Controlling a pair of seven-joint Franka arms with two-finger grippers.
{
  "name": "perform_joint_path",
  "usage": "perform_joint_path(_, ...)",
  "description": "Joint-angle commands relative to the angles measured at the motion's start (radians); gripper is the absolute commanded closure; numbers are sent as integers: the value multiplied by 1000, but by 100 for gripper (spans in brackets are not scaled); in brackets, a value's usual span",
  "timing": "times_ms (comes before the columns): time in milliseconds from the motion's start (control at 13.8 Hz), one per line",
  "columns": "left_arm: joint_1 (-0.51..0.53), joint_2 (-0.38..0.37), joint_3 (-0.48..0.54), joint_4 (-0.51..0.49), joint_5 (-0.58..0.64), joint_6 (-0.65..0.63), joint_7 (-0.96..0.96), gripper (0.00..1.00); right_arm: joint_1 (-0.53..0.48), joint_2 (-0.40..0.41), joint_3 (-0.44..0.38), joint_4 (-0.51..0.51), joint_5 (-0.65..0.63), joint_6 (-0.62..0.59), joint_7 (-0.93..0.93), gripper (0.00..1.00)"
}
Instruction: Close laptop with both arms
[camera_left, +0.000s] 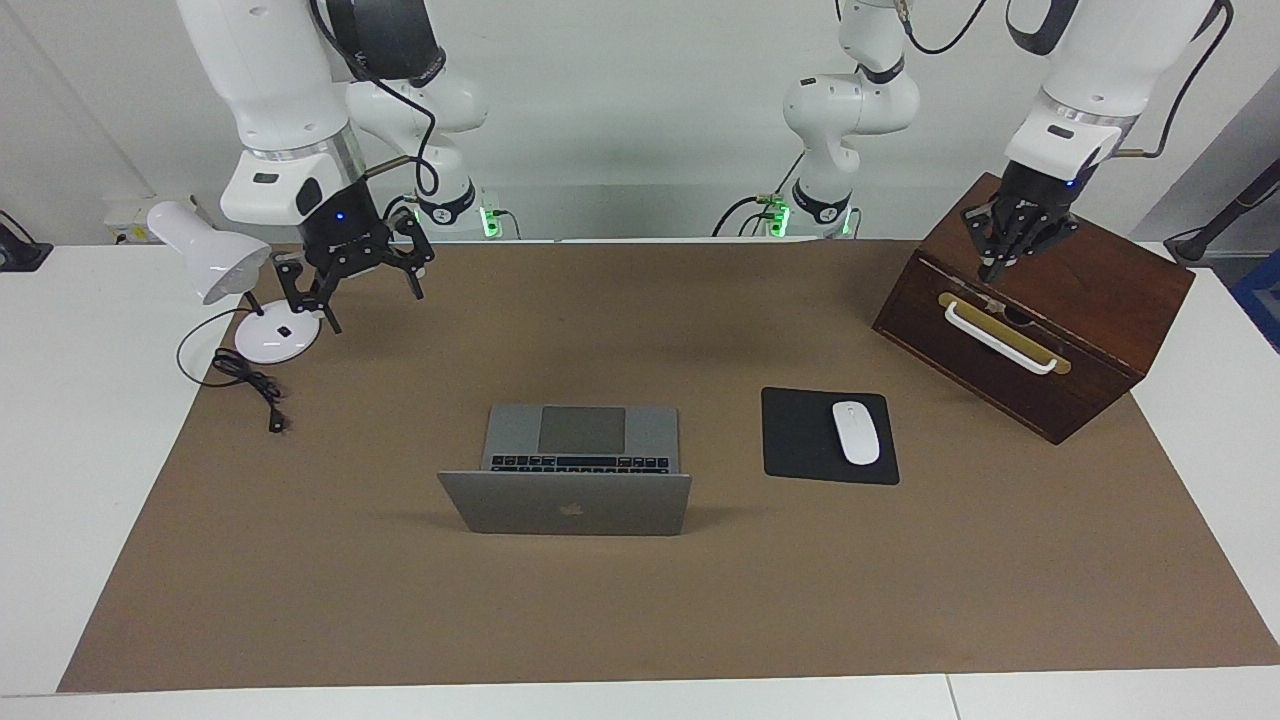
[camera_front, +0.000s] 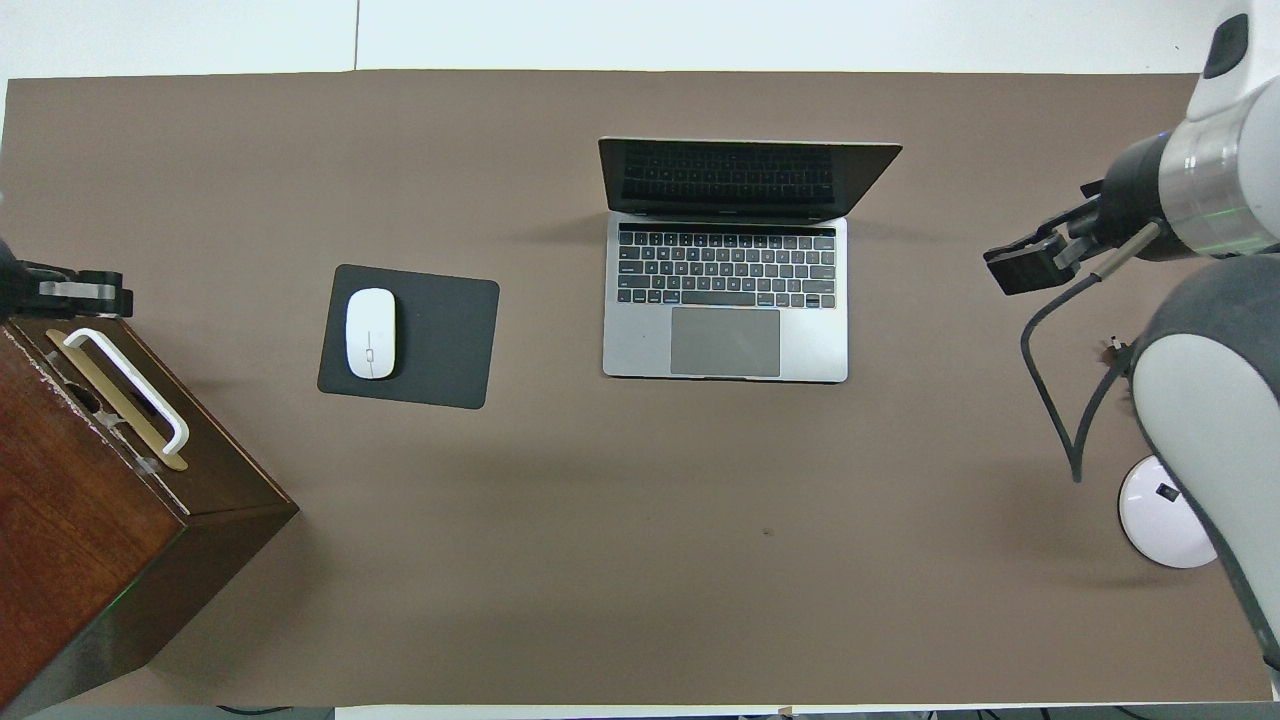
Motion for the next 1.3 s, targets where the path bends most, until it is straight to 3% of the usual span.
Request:
perform_joint_path(0, -32, -120, 8, -212, -52, 150, -4, 100, -11, 7, 8, -13, 5, 47, -96, 0)
perform_joint_path(145, -49, -169, 8, -318, -61, 244, -10, 100, -11, 13, 8, -32, 5, 78, -143, 0)
perform_joint_path(724, -59, -180, 8, -357, -118, 333, -40, 100, -8, 86, 48, -30, -13, 148, -187, 0)
perform_joint_path(1231, -172, -223, 5, -518, -132, 580, -41, 100, -13, 55, 55, -109, 24, 165, -166, 0)
